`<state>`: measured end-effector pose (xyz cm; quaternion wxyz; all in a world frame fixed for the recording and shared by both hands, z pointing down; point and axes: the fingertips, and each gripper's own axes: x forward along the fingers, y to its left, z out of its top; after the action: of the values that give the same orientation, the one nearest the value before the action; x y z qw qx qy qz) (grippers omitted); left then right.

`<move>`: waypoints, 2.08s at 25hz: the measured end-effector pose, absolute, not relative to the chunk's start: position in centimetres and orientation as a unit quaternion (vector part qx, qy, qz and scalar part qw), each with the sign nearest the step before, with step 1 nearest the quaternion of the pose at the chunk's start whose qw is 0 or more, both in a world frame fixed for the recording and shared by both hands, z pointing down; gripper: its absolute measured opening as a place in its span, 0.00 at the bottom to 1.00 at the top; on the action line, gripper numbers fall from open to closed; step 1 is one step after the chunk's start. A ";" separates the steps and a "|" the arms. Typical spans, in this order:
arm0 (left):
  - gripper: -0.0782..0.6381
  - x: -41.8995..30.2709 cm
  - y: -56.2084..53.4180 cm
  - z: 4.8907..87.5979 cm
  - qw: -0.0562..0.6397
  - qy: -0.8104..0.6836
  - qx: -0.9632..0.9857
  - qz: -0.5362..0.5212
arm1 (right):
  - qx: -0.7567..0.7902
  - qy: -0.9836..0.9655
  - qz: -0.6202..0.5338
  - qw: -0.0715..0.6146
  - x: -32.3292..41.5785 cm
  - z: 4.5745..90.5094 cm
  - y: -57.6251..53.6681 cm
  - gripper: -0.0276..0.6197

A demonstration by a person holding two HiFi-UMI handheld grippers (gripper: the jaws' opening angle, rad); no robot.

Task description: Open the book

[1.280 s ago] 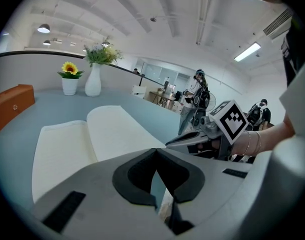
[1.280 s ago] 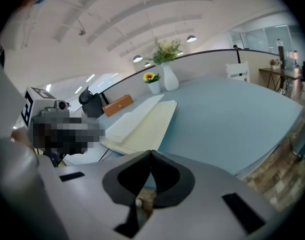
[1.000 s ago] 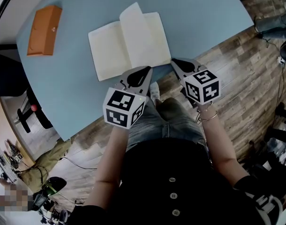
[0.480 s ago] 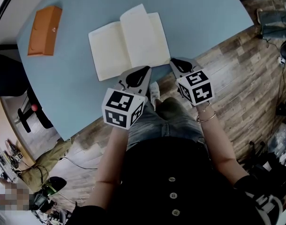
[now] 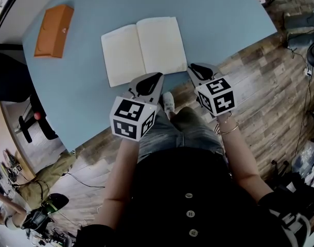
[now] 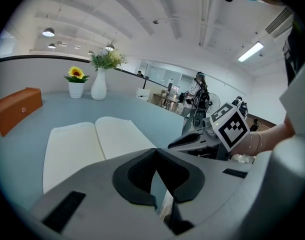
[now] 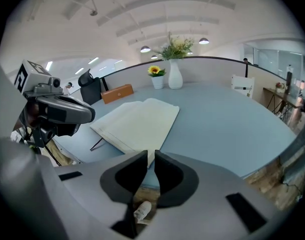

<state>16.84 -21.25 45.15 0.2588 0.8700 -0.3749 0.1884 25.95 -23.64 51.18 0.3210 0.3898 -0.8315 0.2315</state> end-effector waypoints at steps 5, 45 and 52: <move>0.13 16.6 -21.6 44.3 0.253 -0.382 0.870 0.182 | 0.390 -0.837 0.227 0.310 25.8 50.4 -23.7 0.12; 0.13 13.0 -25.4 33.1 0.173 -0.400 0.897 0.075 | 0.340 -0.928 0.122 0.086 17.9 31.9 -26.8 0.12; 0.13 12.0 -24.9 32.6 0.161 -0.404 0.897 0.078 | 0.314 -0.939 0.112 0.084 16.4 30.8 -25.8 0.10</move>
<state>11.99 -24.90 32.65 0.1609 0.8970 -0.4043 0.0778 16.42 -25.83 30.84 0.0844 0.3140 -0.9390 0.1116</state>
